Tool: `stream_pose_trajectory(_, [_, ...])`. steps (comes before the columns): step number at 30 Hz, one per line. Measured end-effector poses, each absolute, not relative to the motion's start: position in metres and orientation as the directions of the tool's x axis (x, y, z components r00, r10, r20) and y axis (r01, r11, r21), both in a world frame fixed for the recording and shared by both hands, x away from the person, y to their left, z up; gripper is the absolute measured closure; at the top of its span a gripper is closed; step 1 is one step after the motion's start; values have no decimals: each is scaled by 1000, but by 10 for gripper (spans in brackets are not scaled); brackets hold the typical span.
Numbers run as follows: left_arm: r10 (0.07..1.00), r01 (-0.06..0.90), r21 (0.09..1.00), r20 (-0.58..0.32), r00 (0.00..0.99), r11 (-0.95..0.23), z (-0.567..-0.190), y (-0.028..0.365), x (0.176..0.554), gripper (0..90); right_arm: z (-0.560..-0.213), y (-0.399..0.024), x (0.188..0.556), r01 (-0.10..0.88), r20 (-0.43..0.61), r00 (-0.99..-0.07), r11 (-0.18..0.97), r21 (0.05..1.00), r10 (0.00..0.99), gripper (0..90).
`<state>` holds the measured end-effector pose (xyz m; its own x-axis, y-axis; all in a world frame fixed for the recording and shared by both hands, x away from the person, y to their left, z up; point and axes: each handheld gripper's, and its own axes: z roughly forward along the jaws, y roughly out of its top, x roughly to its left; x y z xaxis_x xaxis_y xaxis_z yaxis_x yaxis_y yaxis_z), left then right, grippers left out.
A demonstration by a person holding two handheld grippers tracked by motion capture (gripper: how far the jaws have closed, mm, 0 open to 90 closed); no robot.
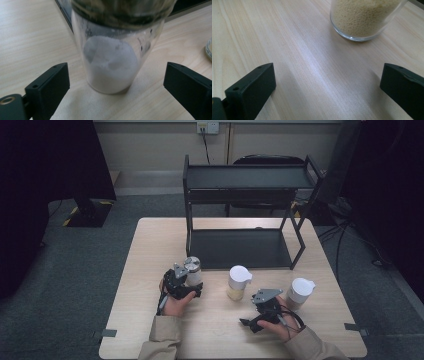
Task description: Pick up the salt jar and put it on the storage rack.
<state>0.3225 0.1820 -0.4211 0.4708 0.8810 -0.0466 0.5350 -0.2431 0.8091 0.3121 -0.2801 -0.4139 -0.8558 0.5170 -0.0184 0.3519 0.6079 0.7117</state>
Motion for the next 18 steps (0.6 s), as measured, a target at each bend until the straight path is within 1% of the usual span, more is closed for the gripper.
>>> stream_pose_trajectory(18, [887,518,823,-39,460,-232,-422,174,330,180,-414,-280,312,352,-18,-856,608,712,517,0])
